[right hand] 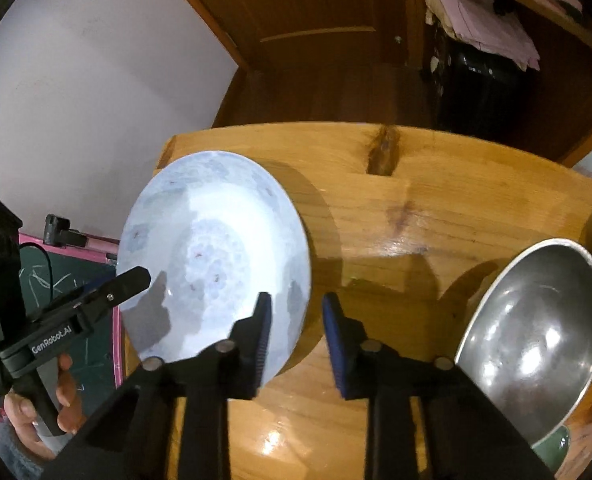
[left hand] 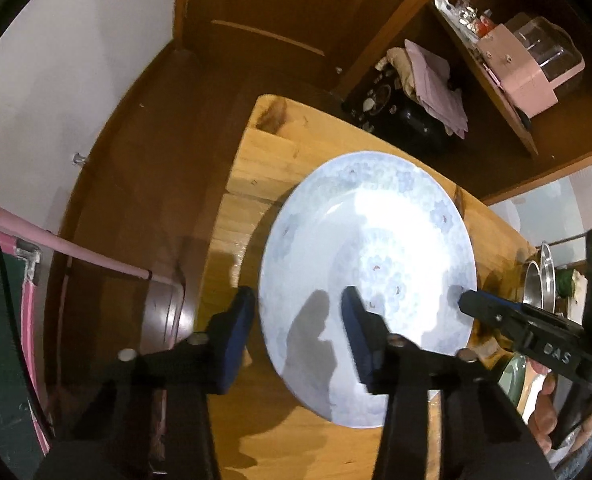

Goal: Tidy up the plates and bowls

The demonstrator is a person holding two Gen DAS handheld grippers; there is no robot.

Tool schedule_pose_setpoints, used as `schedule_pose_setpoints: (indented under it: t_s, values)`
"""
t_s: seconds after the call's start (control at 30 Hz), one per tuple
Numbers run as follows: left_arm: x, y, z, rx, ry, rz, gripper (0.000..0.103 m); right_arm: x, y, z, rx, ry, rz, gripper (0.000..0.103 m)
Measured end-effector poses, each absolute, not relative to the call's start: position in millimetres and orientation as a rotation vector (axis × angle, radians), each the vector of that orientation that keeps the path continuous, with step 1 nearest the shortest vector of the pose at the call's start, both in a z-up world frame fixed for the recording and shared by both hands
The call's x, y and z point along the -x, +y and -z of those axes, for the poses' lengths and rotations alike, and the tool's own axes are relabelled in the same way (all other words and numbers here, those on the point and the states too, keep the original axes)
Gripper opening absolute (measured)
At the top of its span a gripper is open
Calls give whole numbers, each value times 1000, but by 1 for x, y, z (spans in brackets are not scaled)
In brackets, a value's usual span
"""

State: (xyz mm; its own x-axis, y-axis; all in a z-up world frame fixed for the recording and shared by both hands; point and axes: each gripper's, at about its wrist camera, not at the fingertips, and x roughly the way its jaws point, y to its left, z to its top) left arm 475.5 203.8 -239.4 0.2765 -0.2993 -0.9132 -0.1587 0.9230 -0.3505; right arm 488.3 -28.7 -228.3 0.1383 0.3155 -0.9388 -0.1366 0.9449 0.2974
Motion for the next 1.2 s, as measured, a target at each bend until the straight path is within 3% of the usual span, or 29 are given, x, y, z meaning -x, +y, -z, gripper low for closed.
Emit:
schedule_pose_setpoints:
  t_s: [0.2, 0.3, 0.8, 1.2]
  values:
    - [-483, 206, 249, 404, 1315, 85, 15, -492, -26, 239, -165, 1415, -329, 13]
    - [-484, 214, 252, 450, 1312, 95, 12, -493, -24, 241, -177, 1418, -341, 9]
    - [-460, 219, 239, 490, 1319, 75, 8, -475, -21, 228, -143, 1418, -343, 8]
    - [-401, 192, 189, 474, 1302, 122, 8, -419, -51, 185, -169, 1403, -331, 8]
